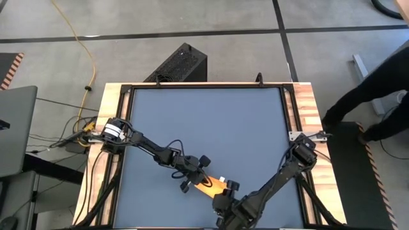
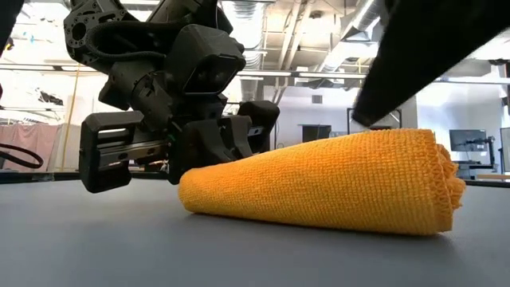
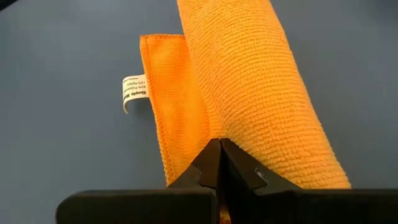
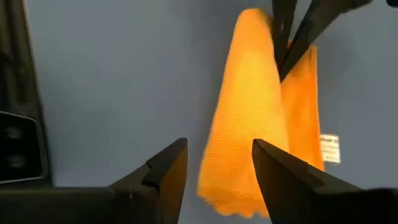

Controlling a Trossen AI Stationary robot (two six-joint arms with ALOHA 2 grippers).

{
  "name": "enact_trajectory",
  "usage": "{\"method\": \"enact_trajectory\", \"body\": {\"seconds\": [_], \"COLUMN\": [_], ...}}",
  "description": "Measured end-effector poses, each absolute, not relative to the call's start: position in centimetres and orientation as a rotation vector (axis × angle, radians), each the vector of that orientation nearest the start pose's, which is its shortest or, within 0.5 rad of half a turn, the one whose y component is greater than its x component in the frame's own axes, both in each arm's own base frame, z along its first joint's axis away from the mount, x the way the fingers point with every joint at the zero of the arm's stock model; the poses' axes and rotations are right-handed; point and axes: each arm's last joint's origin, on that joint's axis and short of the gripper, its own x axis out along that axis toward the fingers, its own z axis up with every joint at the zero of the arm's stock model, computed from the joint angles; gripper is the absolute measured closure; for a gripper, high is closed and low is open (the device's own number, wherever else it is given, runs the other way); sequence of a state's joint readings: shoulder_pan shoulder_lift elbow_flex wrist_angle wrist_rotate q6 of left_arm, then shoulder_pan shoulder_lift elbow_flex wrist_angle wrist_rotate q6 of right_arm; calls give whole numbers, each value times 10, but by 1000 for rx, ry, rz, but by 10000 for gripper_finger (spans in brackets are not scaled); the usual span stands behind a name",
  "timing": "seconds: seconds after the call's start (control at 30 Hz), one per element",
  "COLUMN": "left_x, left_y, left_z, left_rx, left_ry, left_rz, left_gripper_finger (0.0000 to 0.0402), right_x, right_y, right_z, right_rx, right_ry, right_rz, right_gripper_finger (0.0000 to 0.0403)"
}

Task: Roll towel
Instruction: Roll the yellow microfiber cloth

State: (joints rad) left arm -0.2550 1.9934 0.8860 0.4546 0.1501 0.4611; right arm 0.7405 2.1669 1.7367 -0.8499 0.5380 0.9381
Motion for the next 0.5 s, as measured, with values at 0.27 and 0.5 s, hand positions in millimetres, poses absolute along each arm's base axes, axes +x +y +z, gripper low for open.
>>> {"method": "enact_trajectory", "body": {"seconds": [0.27, 0.5], "left_x": [354, 353], "left_y": [-97, -96], "left_z": [92, 91], "left_rx": [480, 506], "left_ry": [566, 589], "left_rz": [-541, -553], "left_gripper_finger": [401, 401], "right_x": [341, 345], "right_y": [279, 277], "right_z": [160, 139], "right_rx": [54, 14], "right_ry": [1111, 1137], "right_rz": [-318, -354], "right_gripper_finger": [200, 205]}}
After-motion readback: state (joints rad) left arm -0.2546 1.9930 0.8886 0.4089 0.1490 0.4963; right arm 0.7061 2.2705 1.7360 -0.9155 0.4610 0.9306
